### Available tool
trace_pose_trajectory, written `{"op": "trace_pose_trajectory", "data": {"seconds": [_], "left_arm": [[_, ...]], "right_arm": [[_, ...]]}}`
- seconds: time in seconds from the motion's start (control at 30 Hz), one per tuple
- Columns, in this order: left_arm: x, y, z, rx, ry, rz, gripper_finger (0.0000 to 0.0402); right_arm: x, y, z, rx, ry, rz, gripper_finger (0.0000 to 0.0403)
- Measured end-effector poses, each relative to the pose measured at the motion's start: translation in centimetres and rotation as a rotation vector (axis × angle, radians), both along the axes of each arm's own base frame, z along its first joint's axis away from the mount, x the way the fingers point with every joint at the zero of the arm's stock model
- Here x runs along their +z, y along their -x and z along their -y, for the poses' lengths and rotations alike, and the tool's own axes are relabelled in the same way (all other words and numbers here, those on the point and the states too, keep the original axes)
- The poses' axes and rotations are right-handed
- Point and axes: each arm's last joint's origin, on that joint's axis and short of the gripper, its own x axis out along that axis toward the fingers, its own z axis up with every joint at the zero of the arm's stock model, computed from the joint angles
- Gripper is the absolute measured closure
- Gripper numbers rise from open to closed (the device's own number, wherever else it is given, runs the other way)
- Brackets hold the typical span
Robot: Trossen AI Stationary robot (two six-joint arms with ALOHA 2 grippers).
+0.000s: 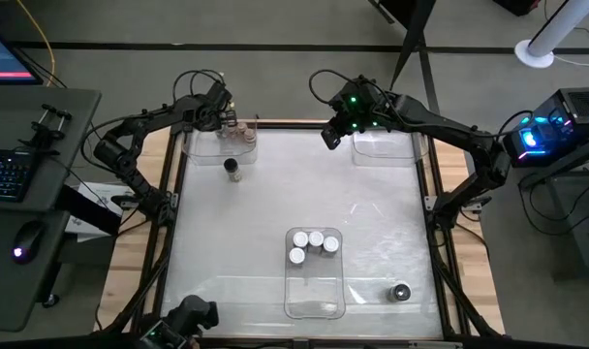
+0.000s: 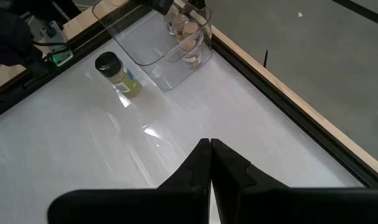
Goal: Sort spices by type
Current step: Put the brown seasoning bottle into the top left transparent bin, then adjust the brown seasoning bottle
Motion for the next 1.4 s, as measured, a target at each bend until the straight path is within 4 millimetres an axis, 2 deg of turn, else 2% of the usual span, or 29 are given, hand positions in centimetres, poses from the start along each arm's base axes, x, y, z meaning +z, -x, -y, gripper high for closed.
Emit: {"op": "trace_pose_trajectory", "data": {"seconds": [0.2,0.3,0.47,0.57,0.73,0.83,0.97,1.17,1.4], "left_arm": [[2.5,0.7,-0.4,0.018,-0.09,0.013,0.0401],[3.5,0.7,-0.1,-0.049,-0.084,0.056,0.0401],[3.6,-1.6,1.9,-0.347,0.086,0.246,0.0401],[3.6,-3.5,3.2,-0.456,0.121,0.281,0.0401],[3.0,-5.8,4.2,-0.531,0.106,0.291,0.0401],[1.9,-6.6,4.1,-0.541,0.124,0.266,0.0401],[0.2,-6.8,3.7,-0.495,0.159,0.218,0.0401],[-0.6,-7.4,3.2,-0.469,0.121,0.205,0.0401],[-2.1,-7.7,2.7,-0.46,0.155,0.191,0.0401]], "right_arm": [[0.0,0.0,0.0,0.001,0.0,0.0,0.0403],[0.0,0.0,0.0,0.008,-0.007,0.003,0.0403],[0.0,0.0,-0.1,0.014,-0.011,0.006,0.0403],[0.0,0.0,-0.1,0.014,-0.011,0.005,0.0403],[0.0,0.0,-0.1,0.014,-0.011,0.006,0.0403],[0.0,0.0,-0.1,0.009,-0.016,0.008,0.0403],[0.0,0.0,-0.1,0.001,-0.024,0.011,0.0403],[0.0,0.0,-0.1,-0.001,-0.026,0.011,0.0403],[0.0,0.0,-0.1,-0.001,-0.027,0.011,0.0403]]}}
